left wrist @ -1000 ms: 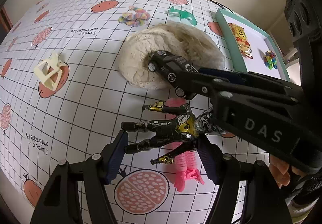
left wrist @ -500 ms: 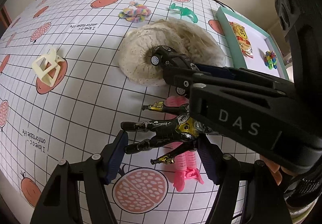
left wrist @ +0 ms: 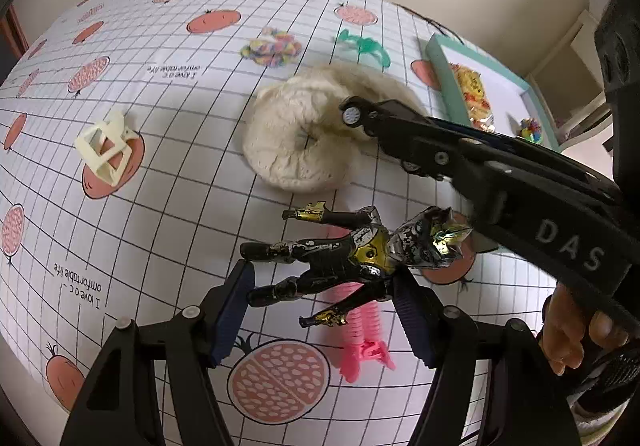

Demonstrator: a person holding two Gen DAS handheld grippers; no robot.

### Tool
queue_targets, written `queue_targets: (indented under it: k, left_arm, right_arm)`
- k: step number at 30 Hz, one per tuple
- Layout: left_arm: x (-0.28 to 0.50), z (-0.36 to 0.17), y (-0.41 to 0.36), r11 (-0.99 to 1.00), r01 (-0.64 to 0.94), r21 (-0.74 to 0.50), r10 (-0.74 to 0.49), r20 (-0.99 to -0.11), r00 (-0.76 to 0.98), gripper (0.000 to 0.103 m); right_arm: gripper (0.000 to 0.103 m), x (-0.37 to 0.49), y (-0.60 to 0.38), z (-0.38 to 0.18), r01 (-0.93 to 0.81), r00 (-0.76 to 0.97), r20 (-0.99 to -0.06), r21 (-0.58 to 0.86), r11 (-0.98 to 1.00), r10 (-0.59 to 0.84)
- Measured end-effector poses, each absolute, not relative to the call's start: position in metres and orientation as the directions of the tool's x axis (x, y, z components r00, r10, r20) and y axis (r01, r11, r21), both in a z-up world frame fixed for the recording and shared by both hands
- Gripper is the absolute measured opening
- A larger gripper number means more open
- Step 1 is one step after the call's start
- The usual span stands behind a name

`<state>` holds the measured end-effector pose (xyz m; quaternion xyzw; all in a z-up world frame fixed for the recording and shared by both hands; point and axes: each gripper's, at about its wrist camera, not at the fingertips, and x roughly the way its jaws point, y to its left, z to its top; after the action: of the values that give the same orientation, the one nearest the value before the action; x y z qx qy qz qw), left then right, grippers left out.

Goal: Organize objects

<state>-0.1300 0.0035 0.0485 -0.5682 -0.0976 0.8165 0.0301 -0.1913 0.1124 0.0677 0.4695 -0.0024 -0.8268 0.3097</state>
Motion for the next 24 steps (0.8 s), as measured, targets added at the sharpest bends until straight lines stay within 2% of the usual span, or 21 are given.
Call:
queue_targets:
  k: [12,24]
  left_arm:
    - [-0.131,0.081,0.008,-0.979,0.04,-0.2,0.163,-0.883,-0.441,0.07]
    - [-0.158,0.107,0.037,-0.986,-0.001,-0.164,0.142,-0.848,-0.51,0.07]
  right_arm:
    - [0.036,-0.188,0.153,0.103,0.471,-0.47,-0.716,0.291,-0.833,-0.516]
    - [0.035,-0.196,0.227,0.122,0.328,-0.596,-0.693,0.252,-0.911,-0.406]
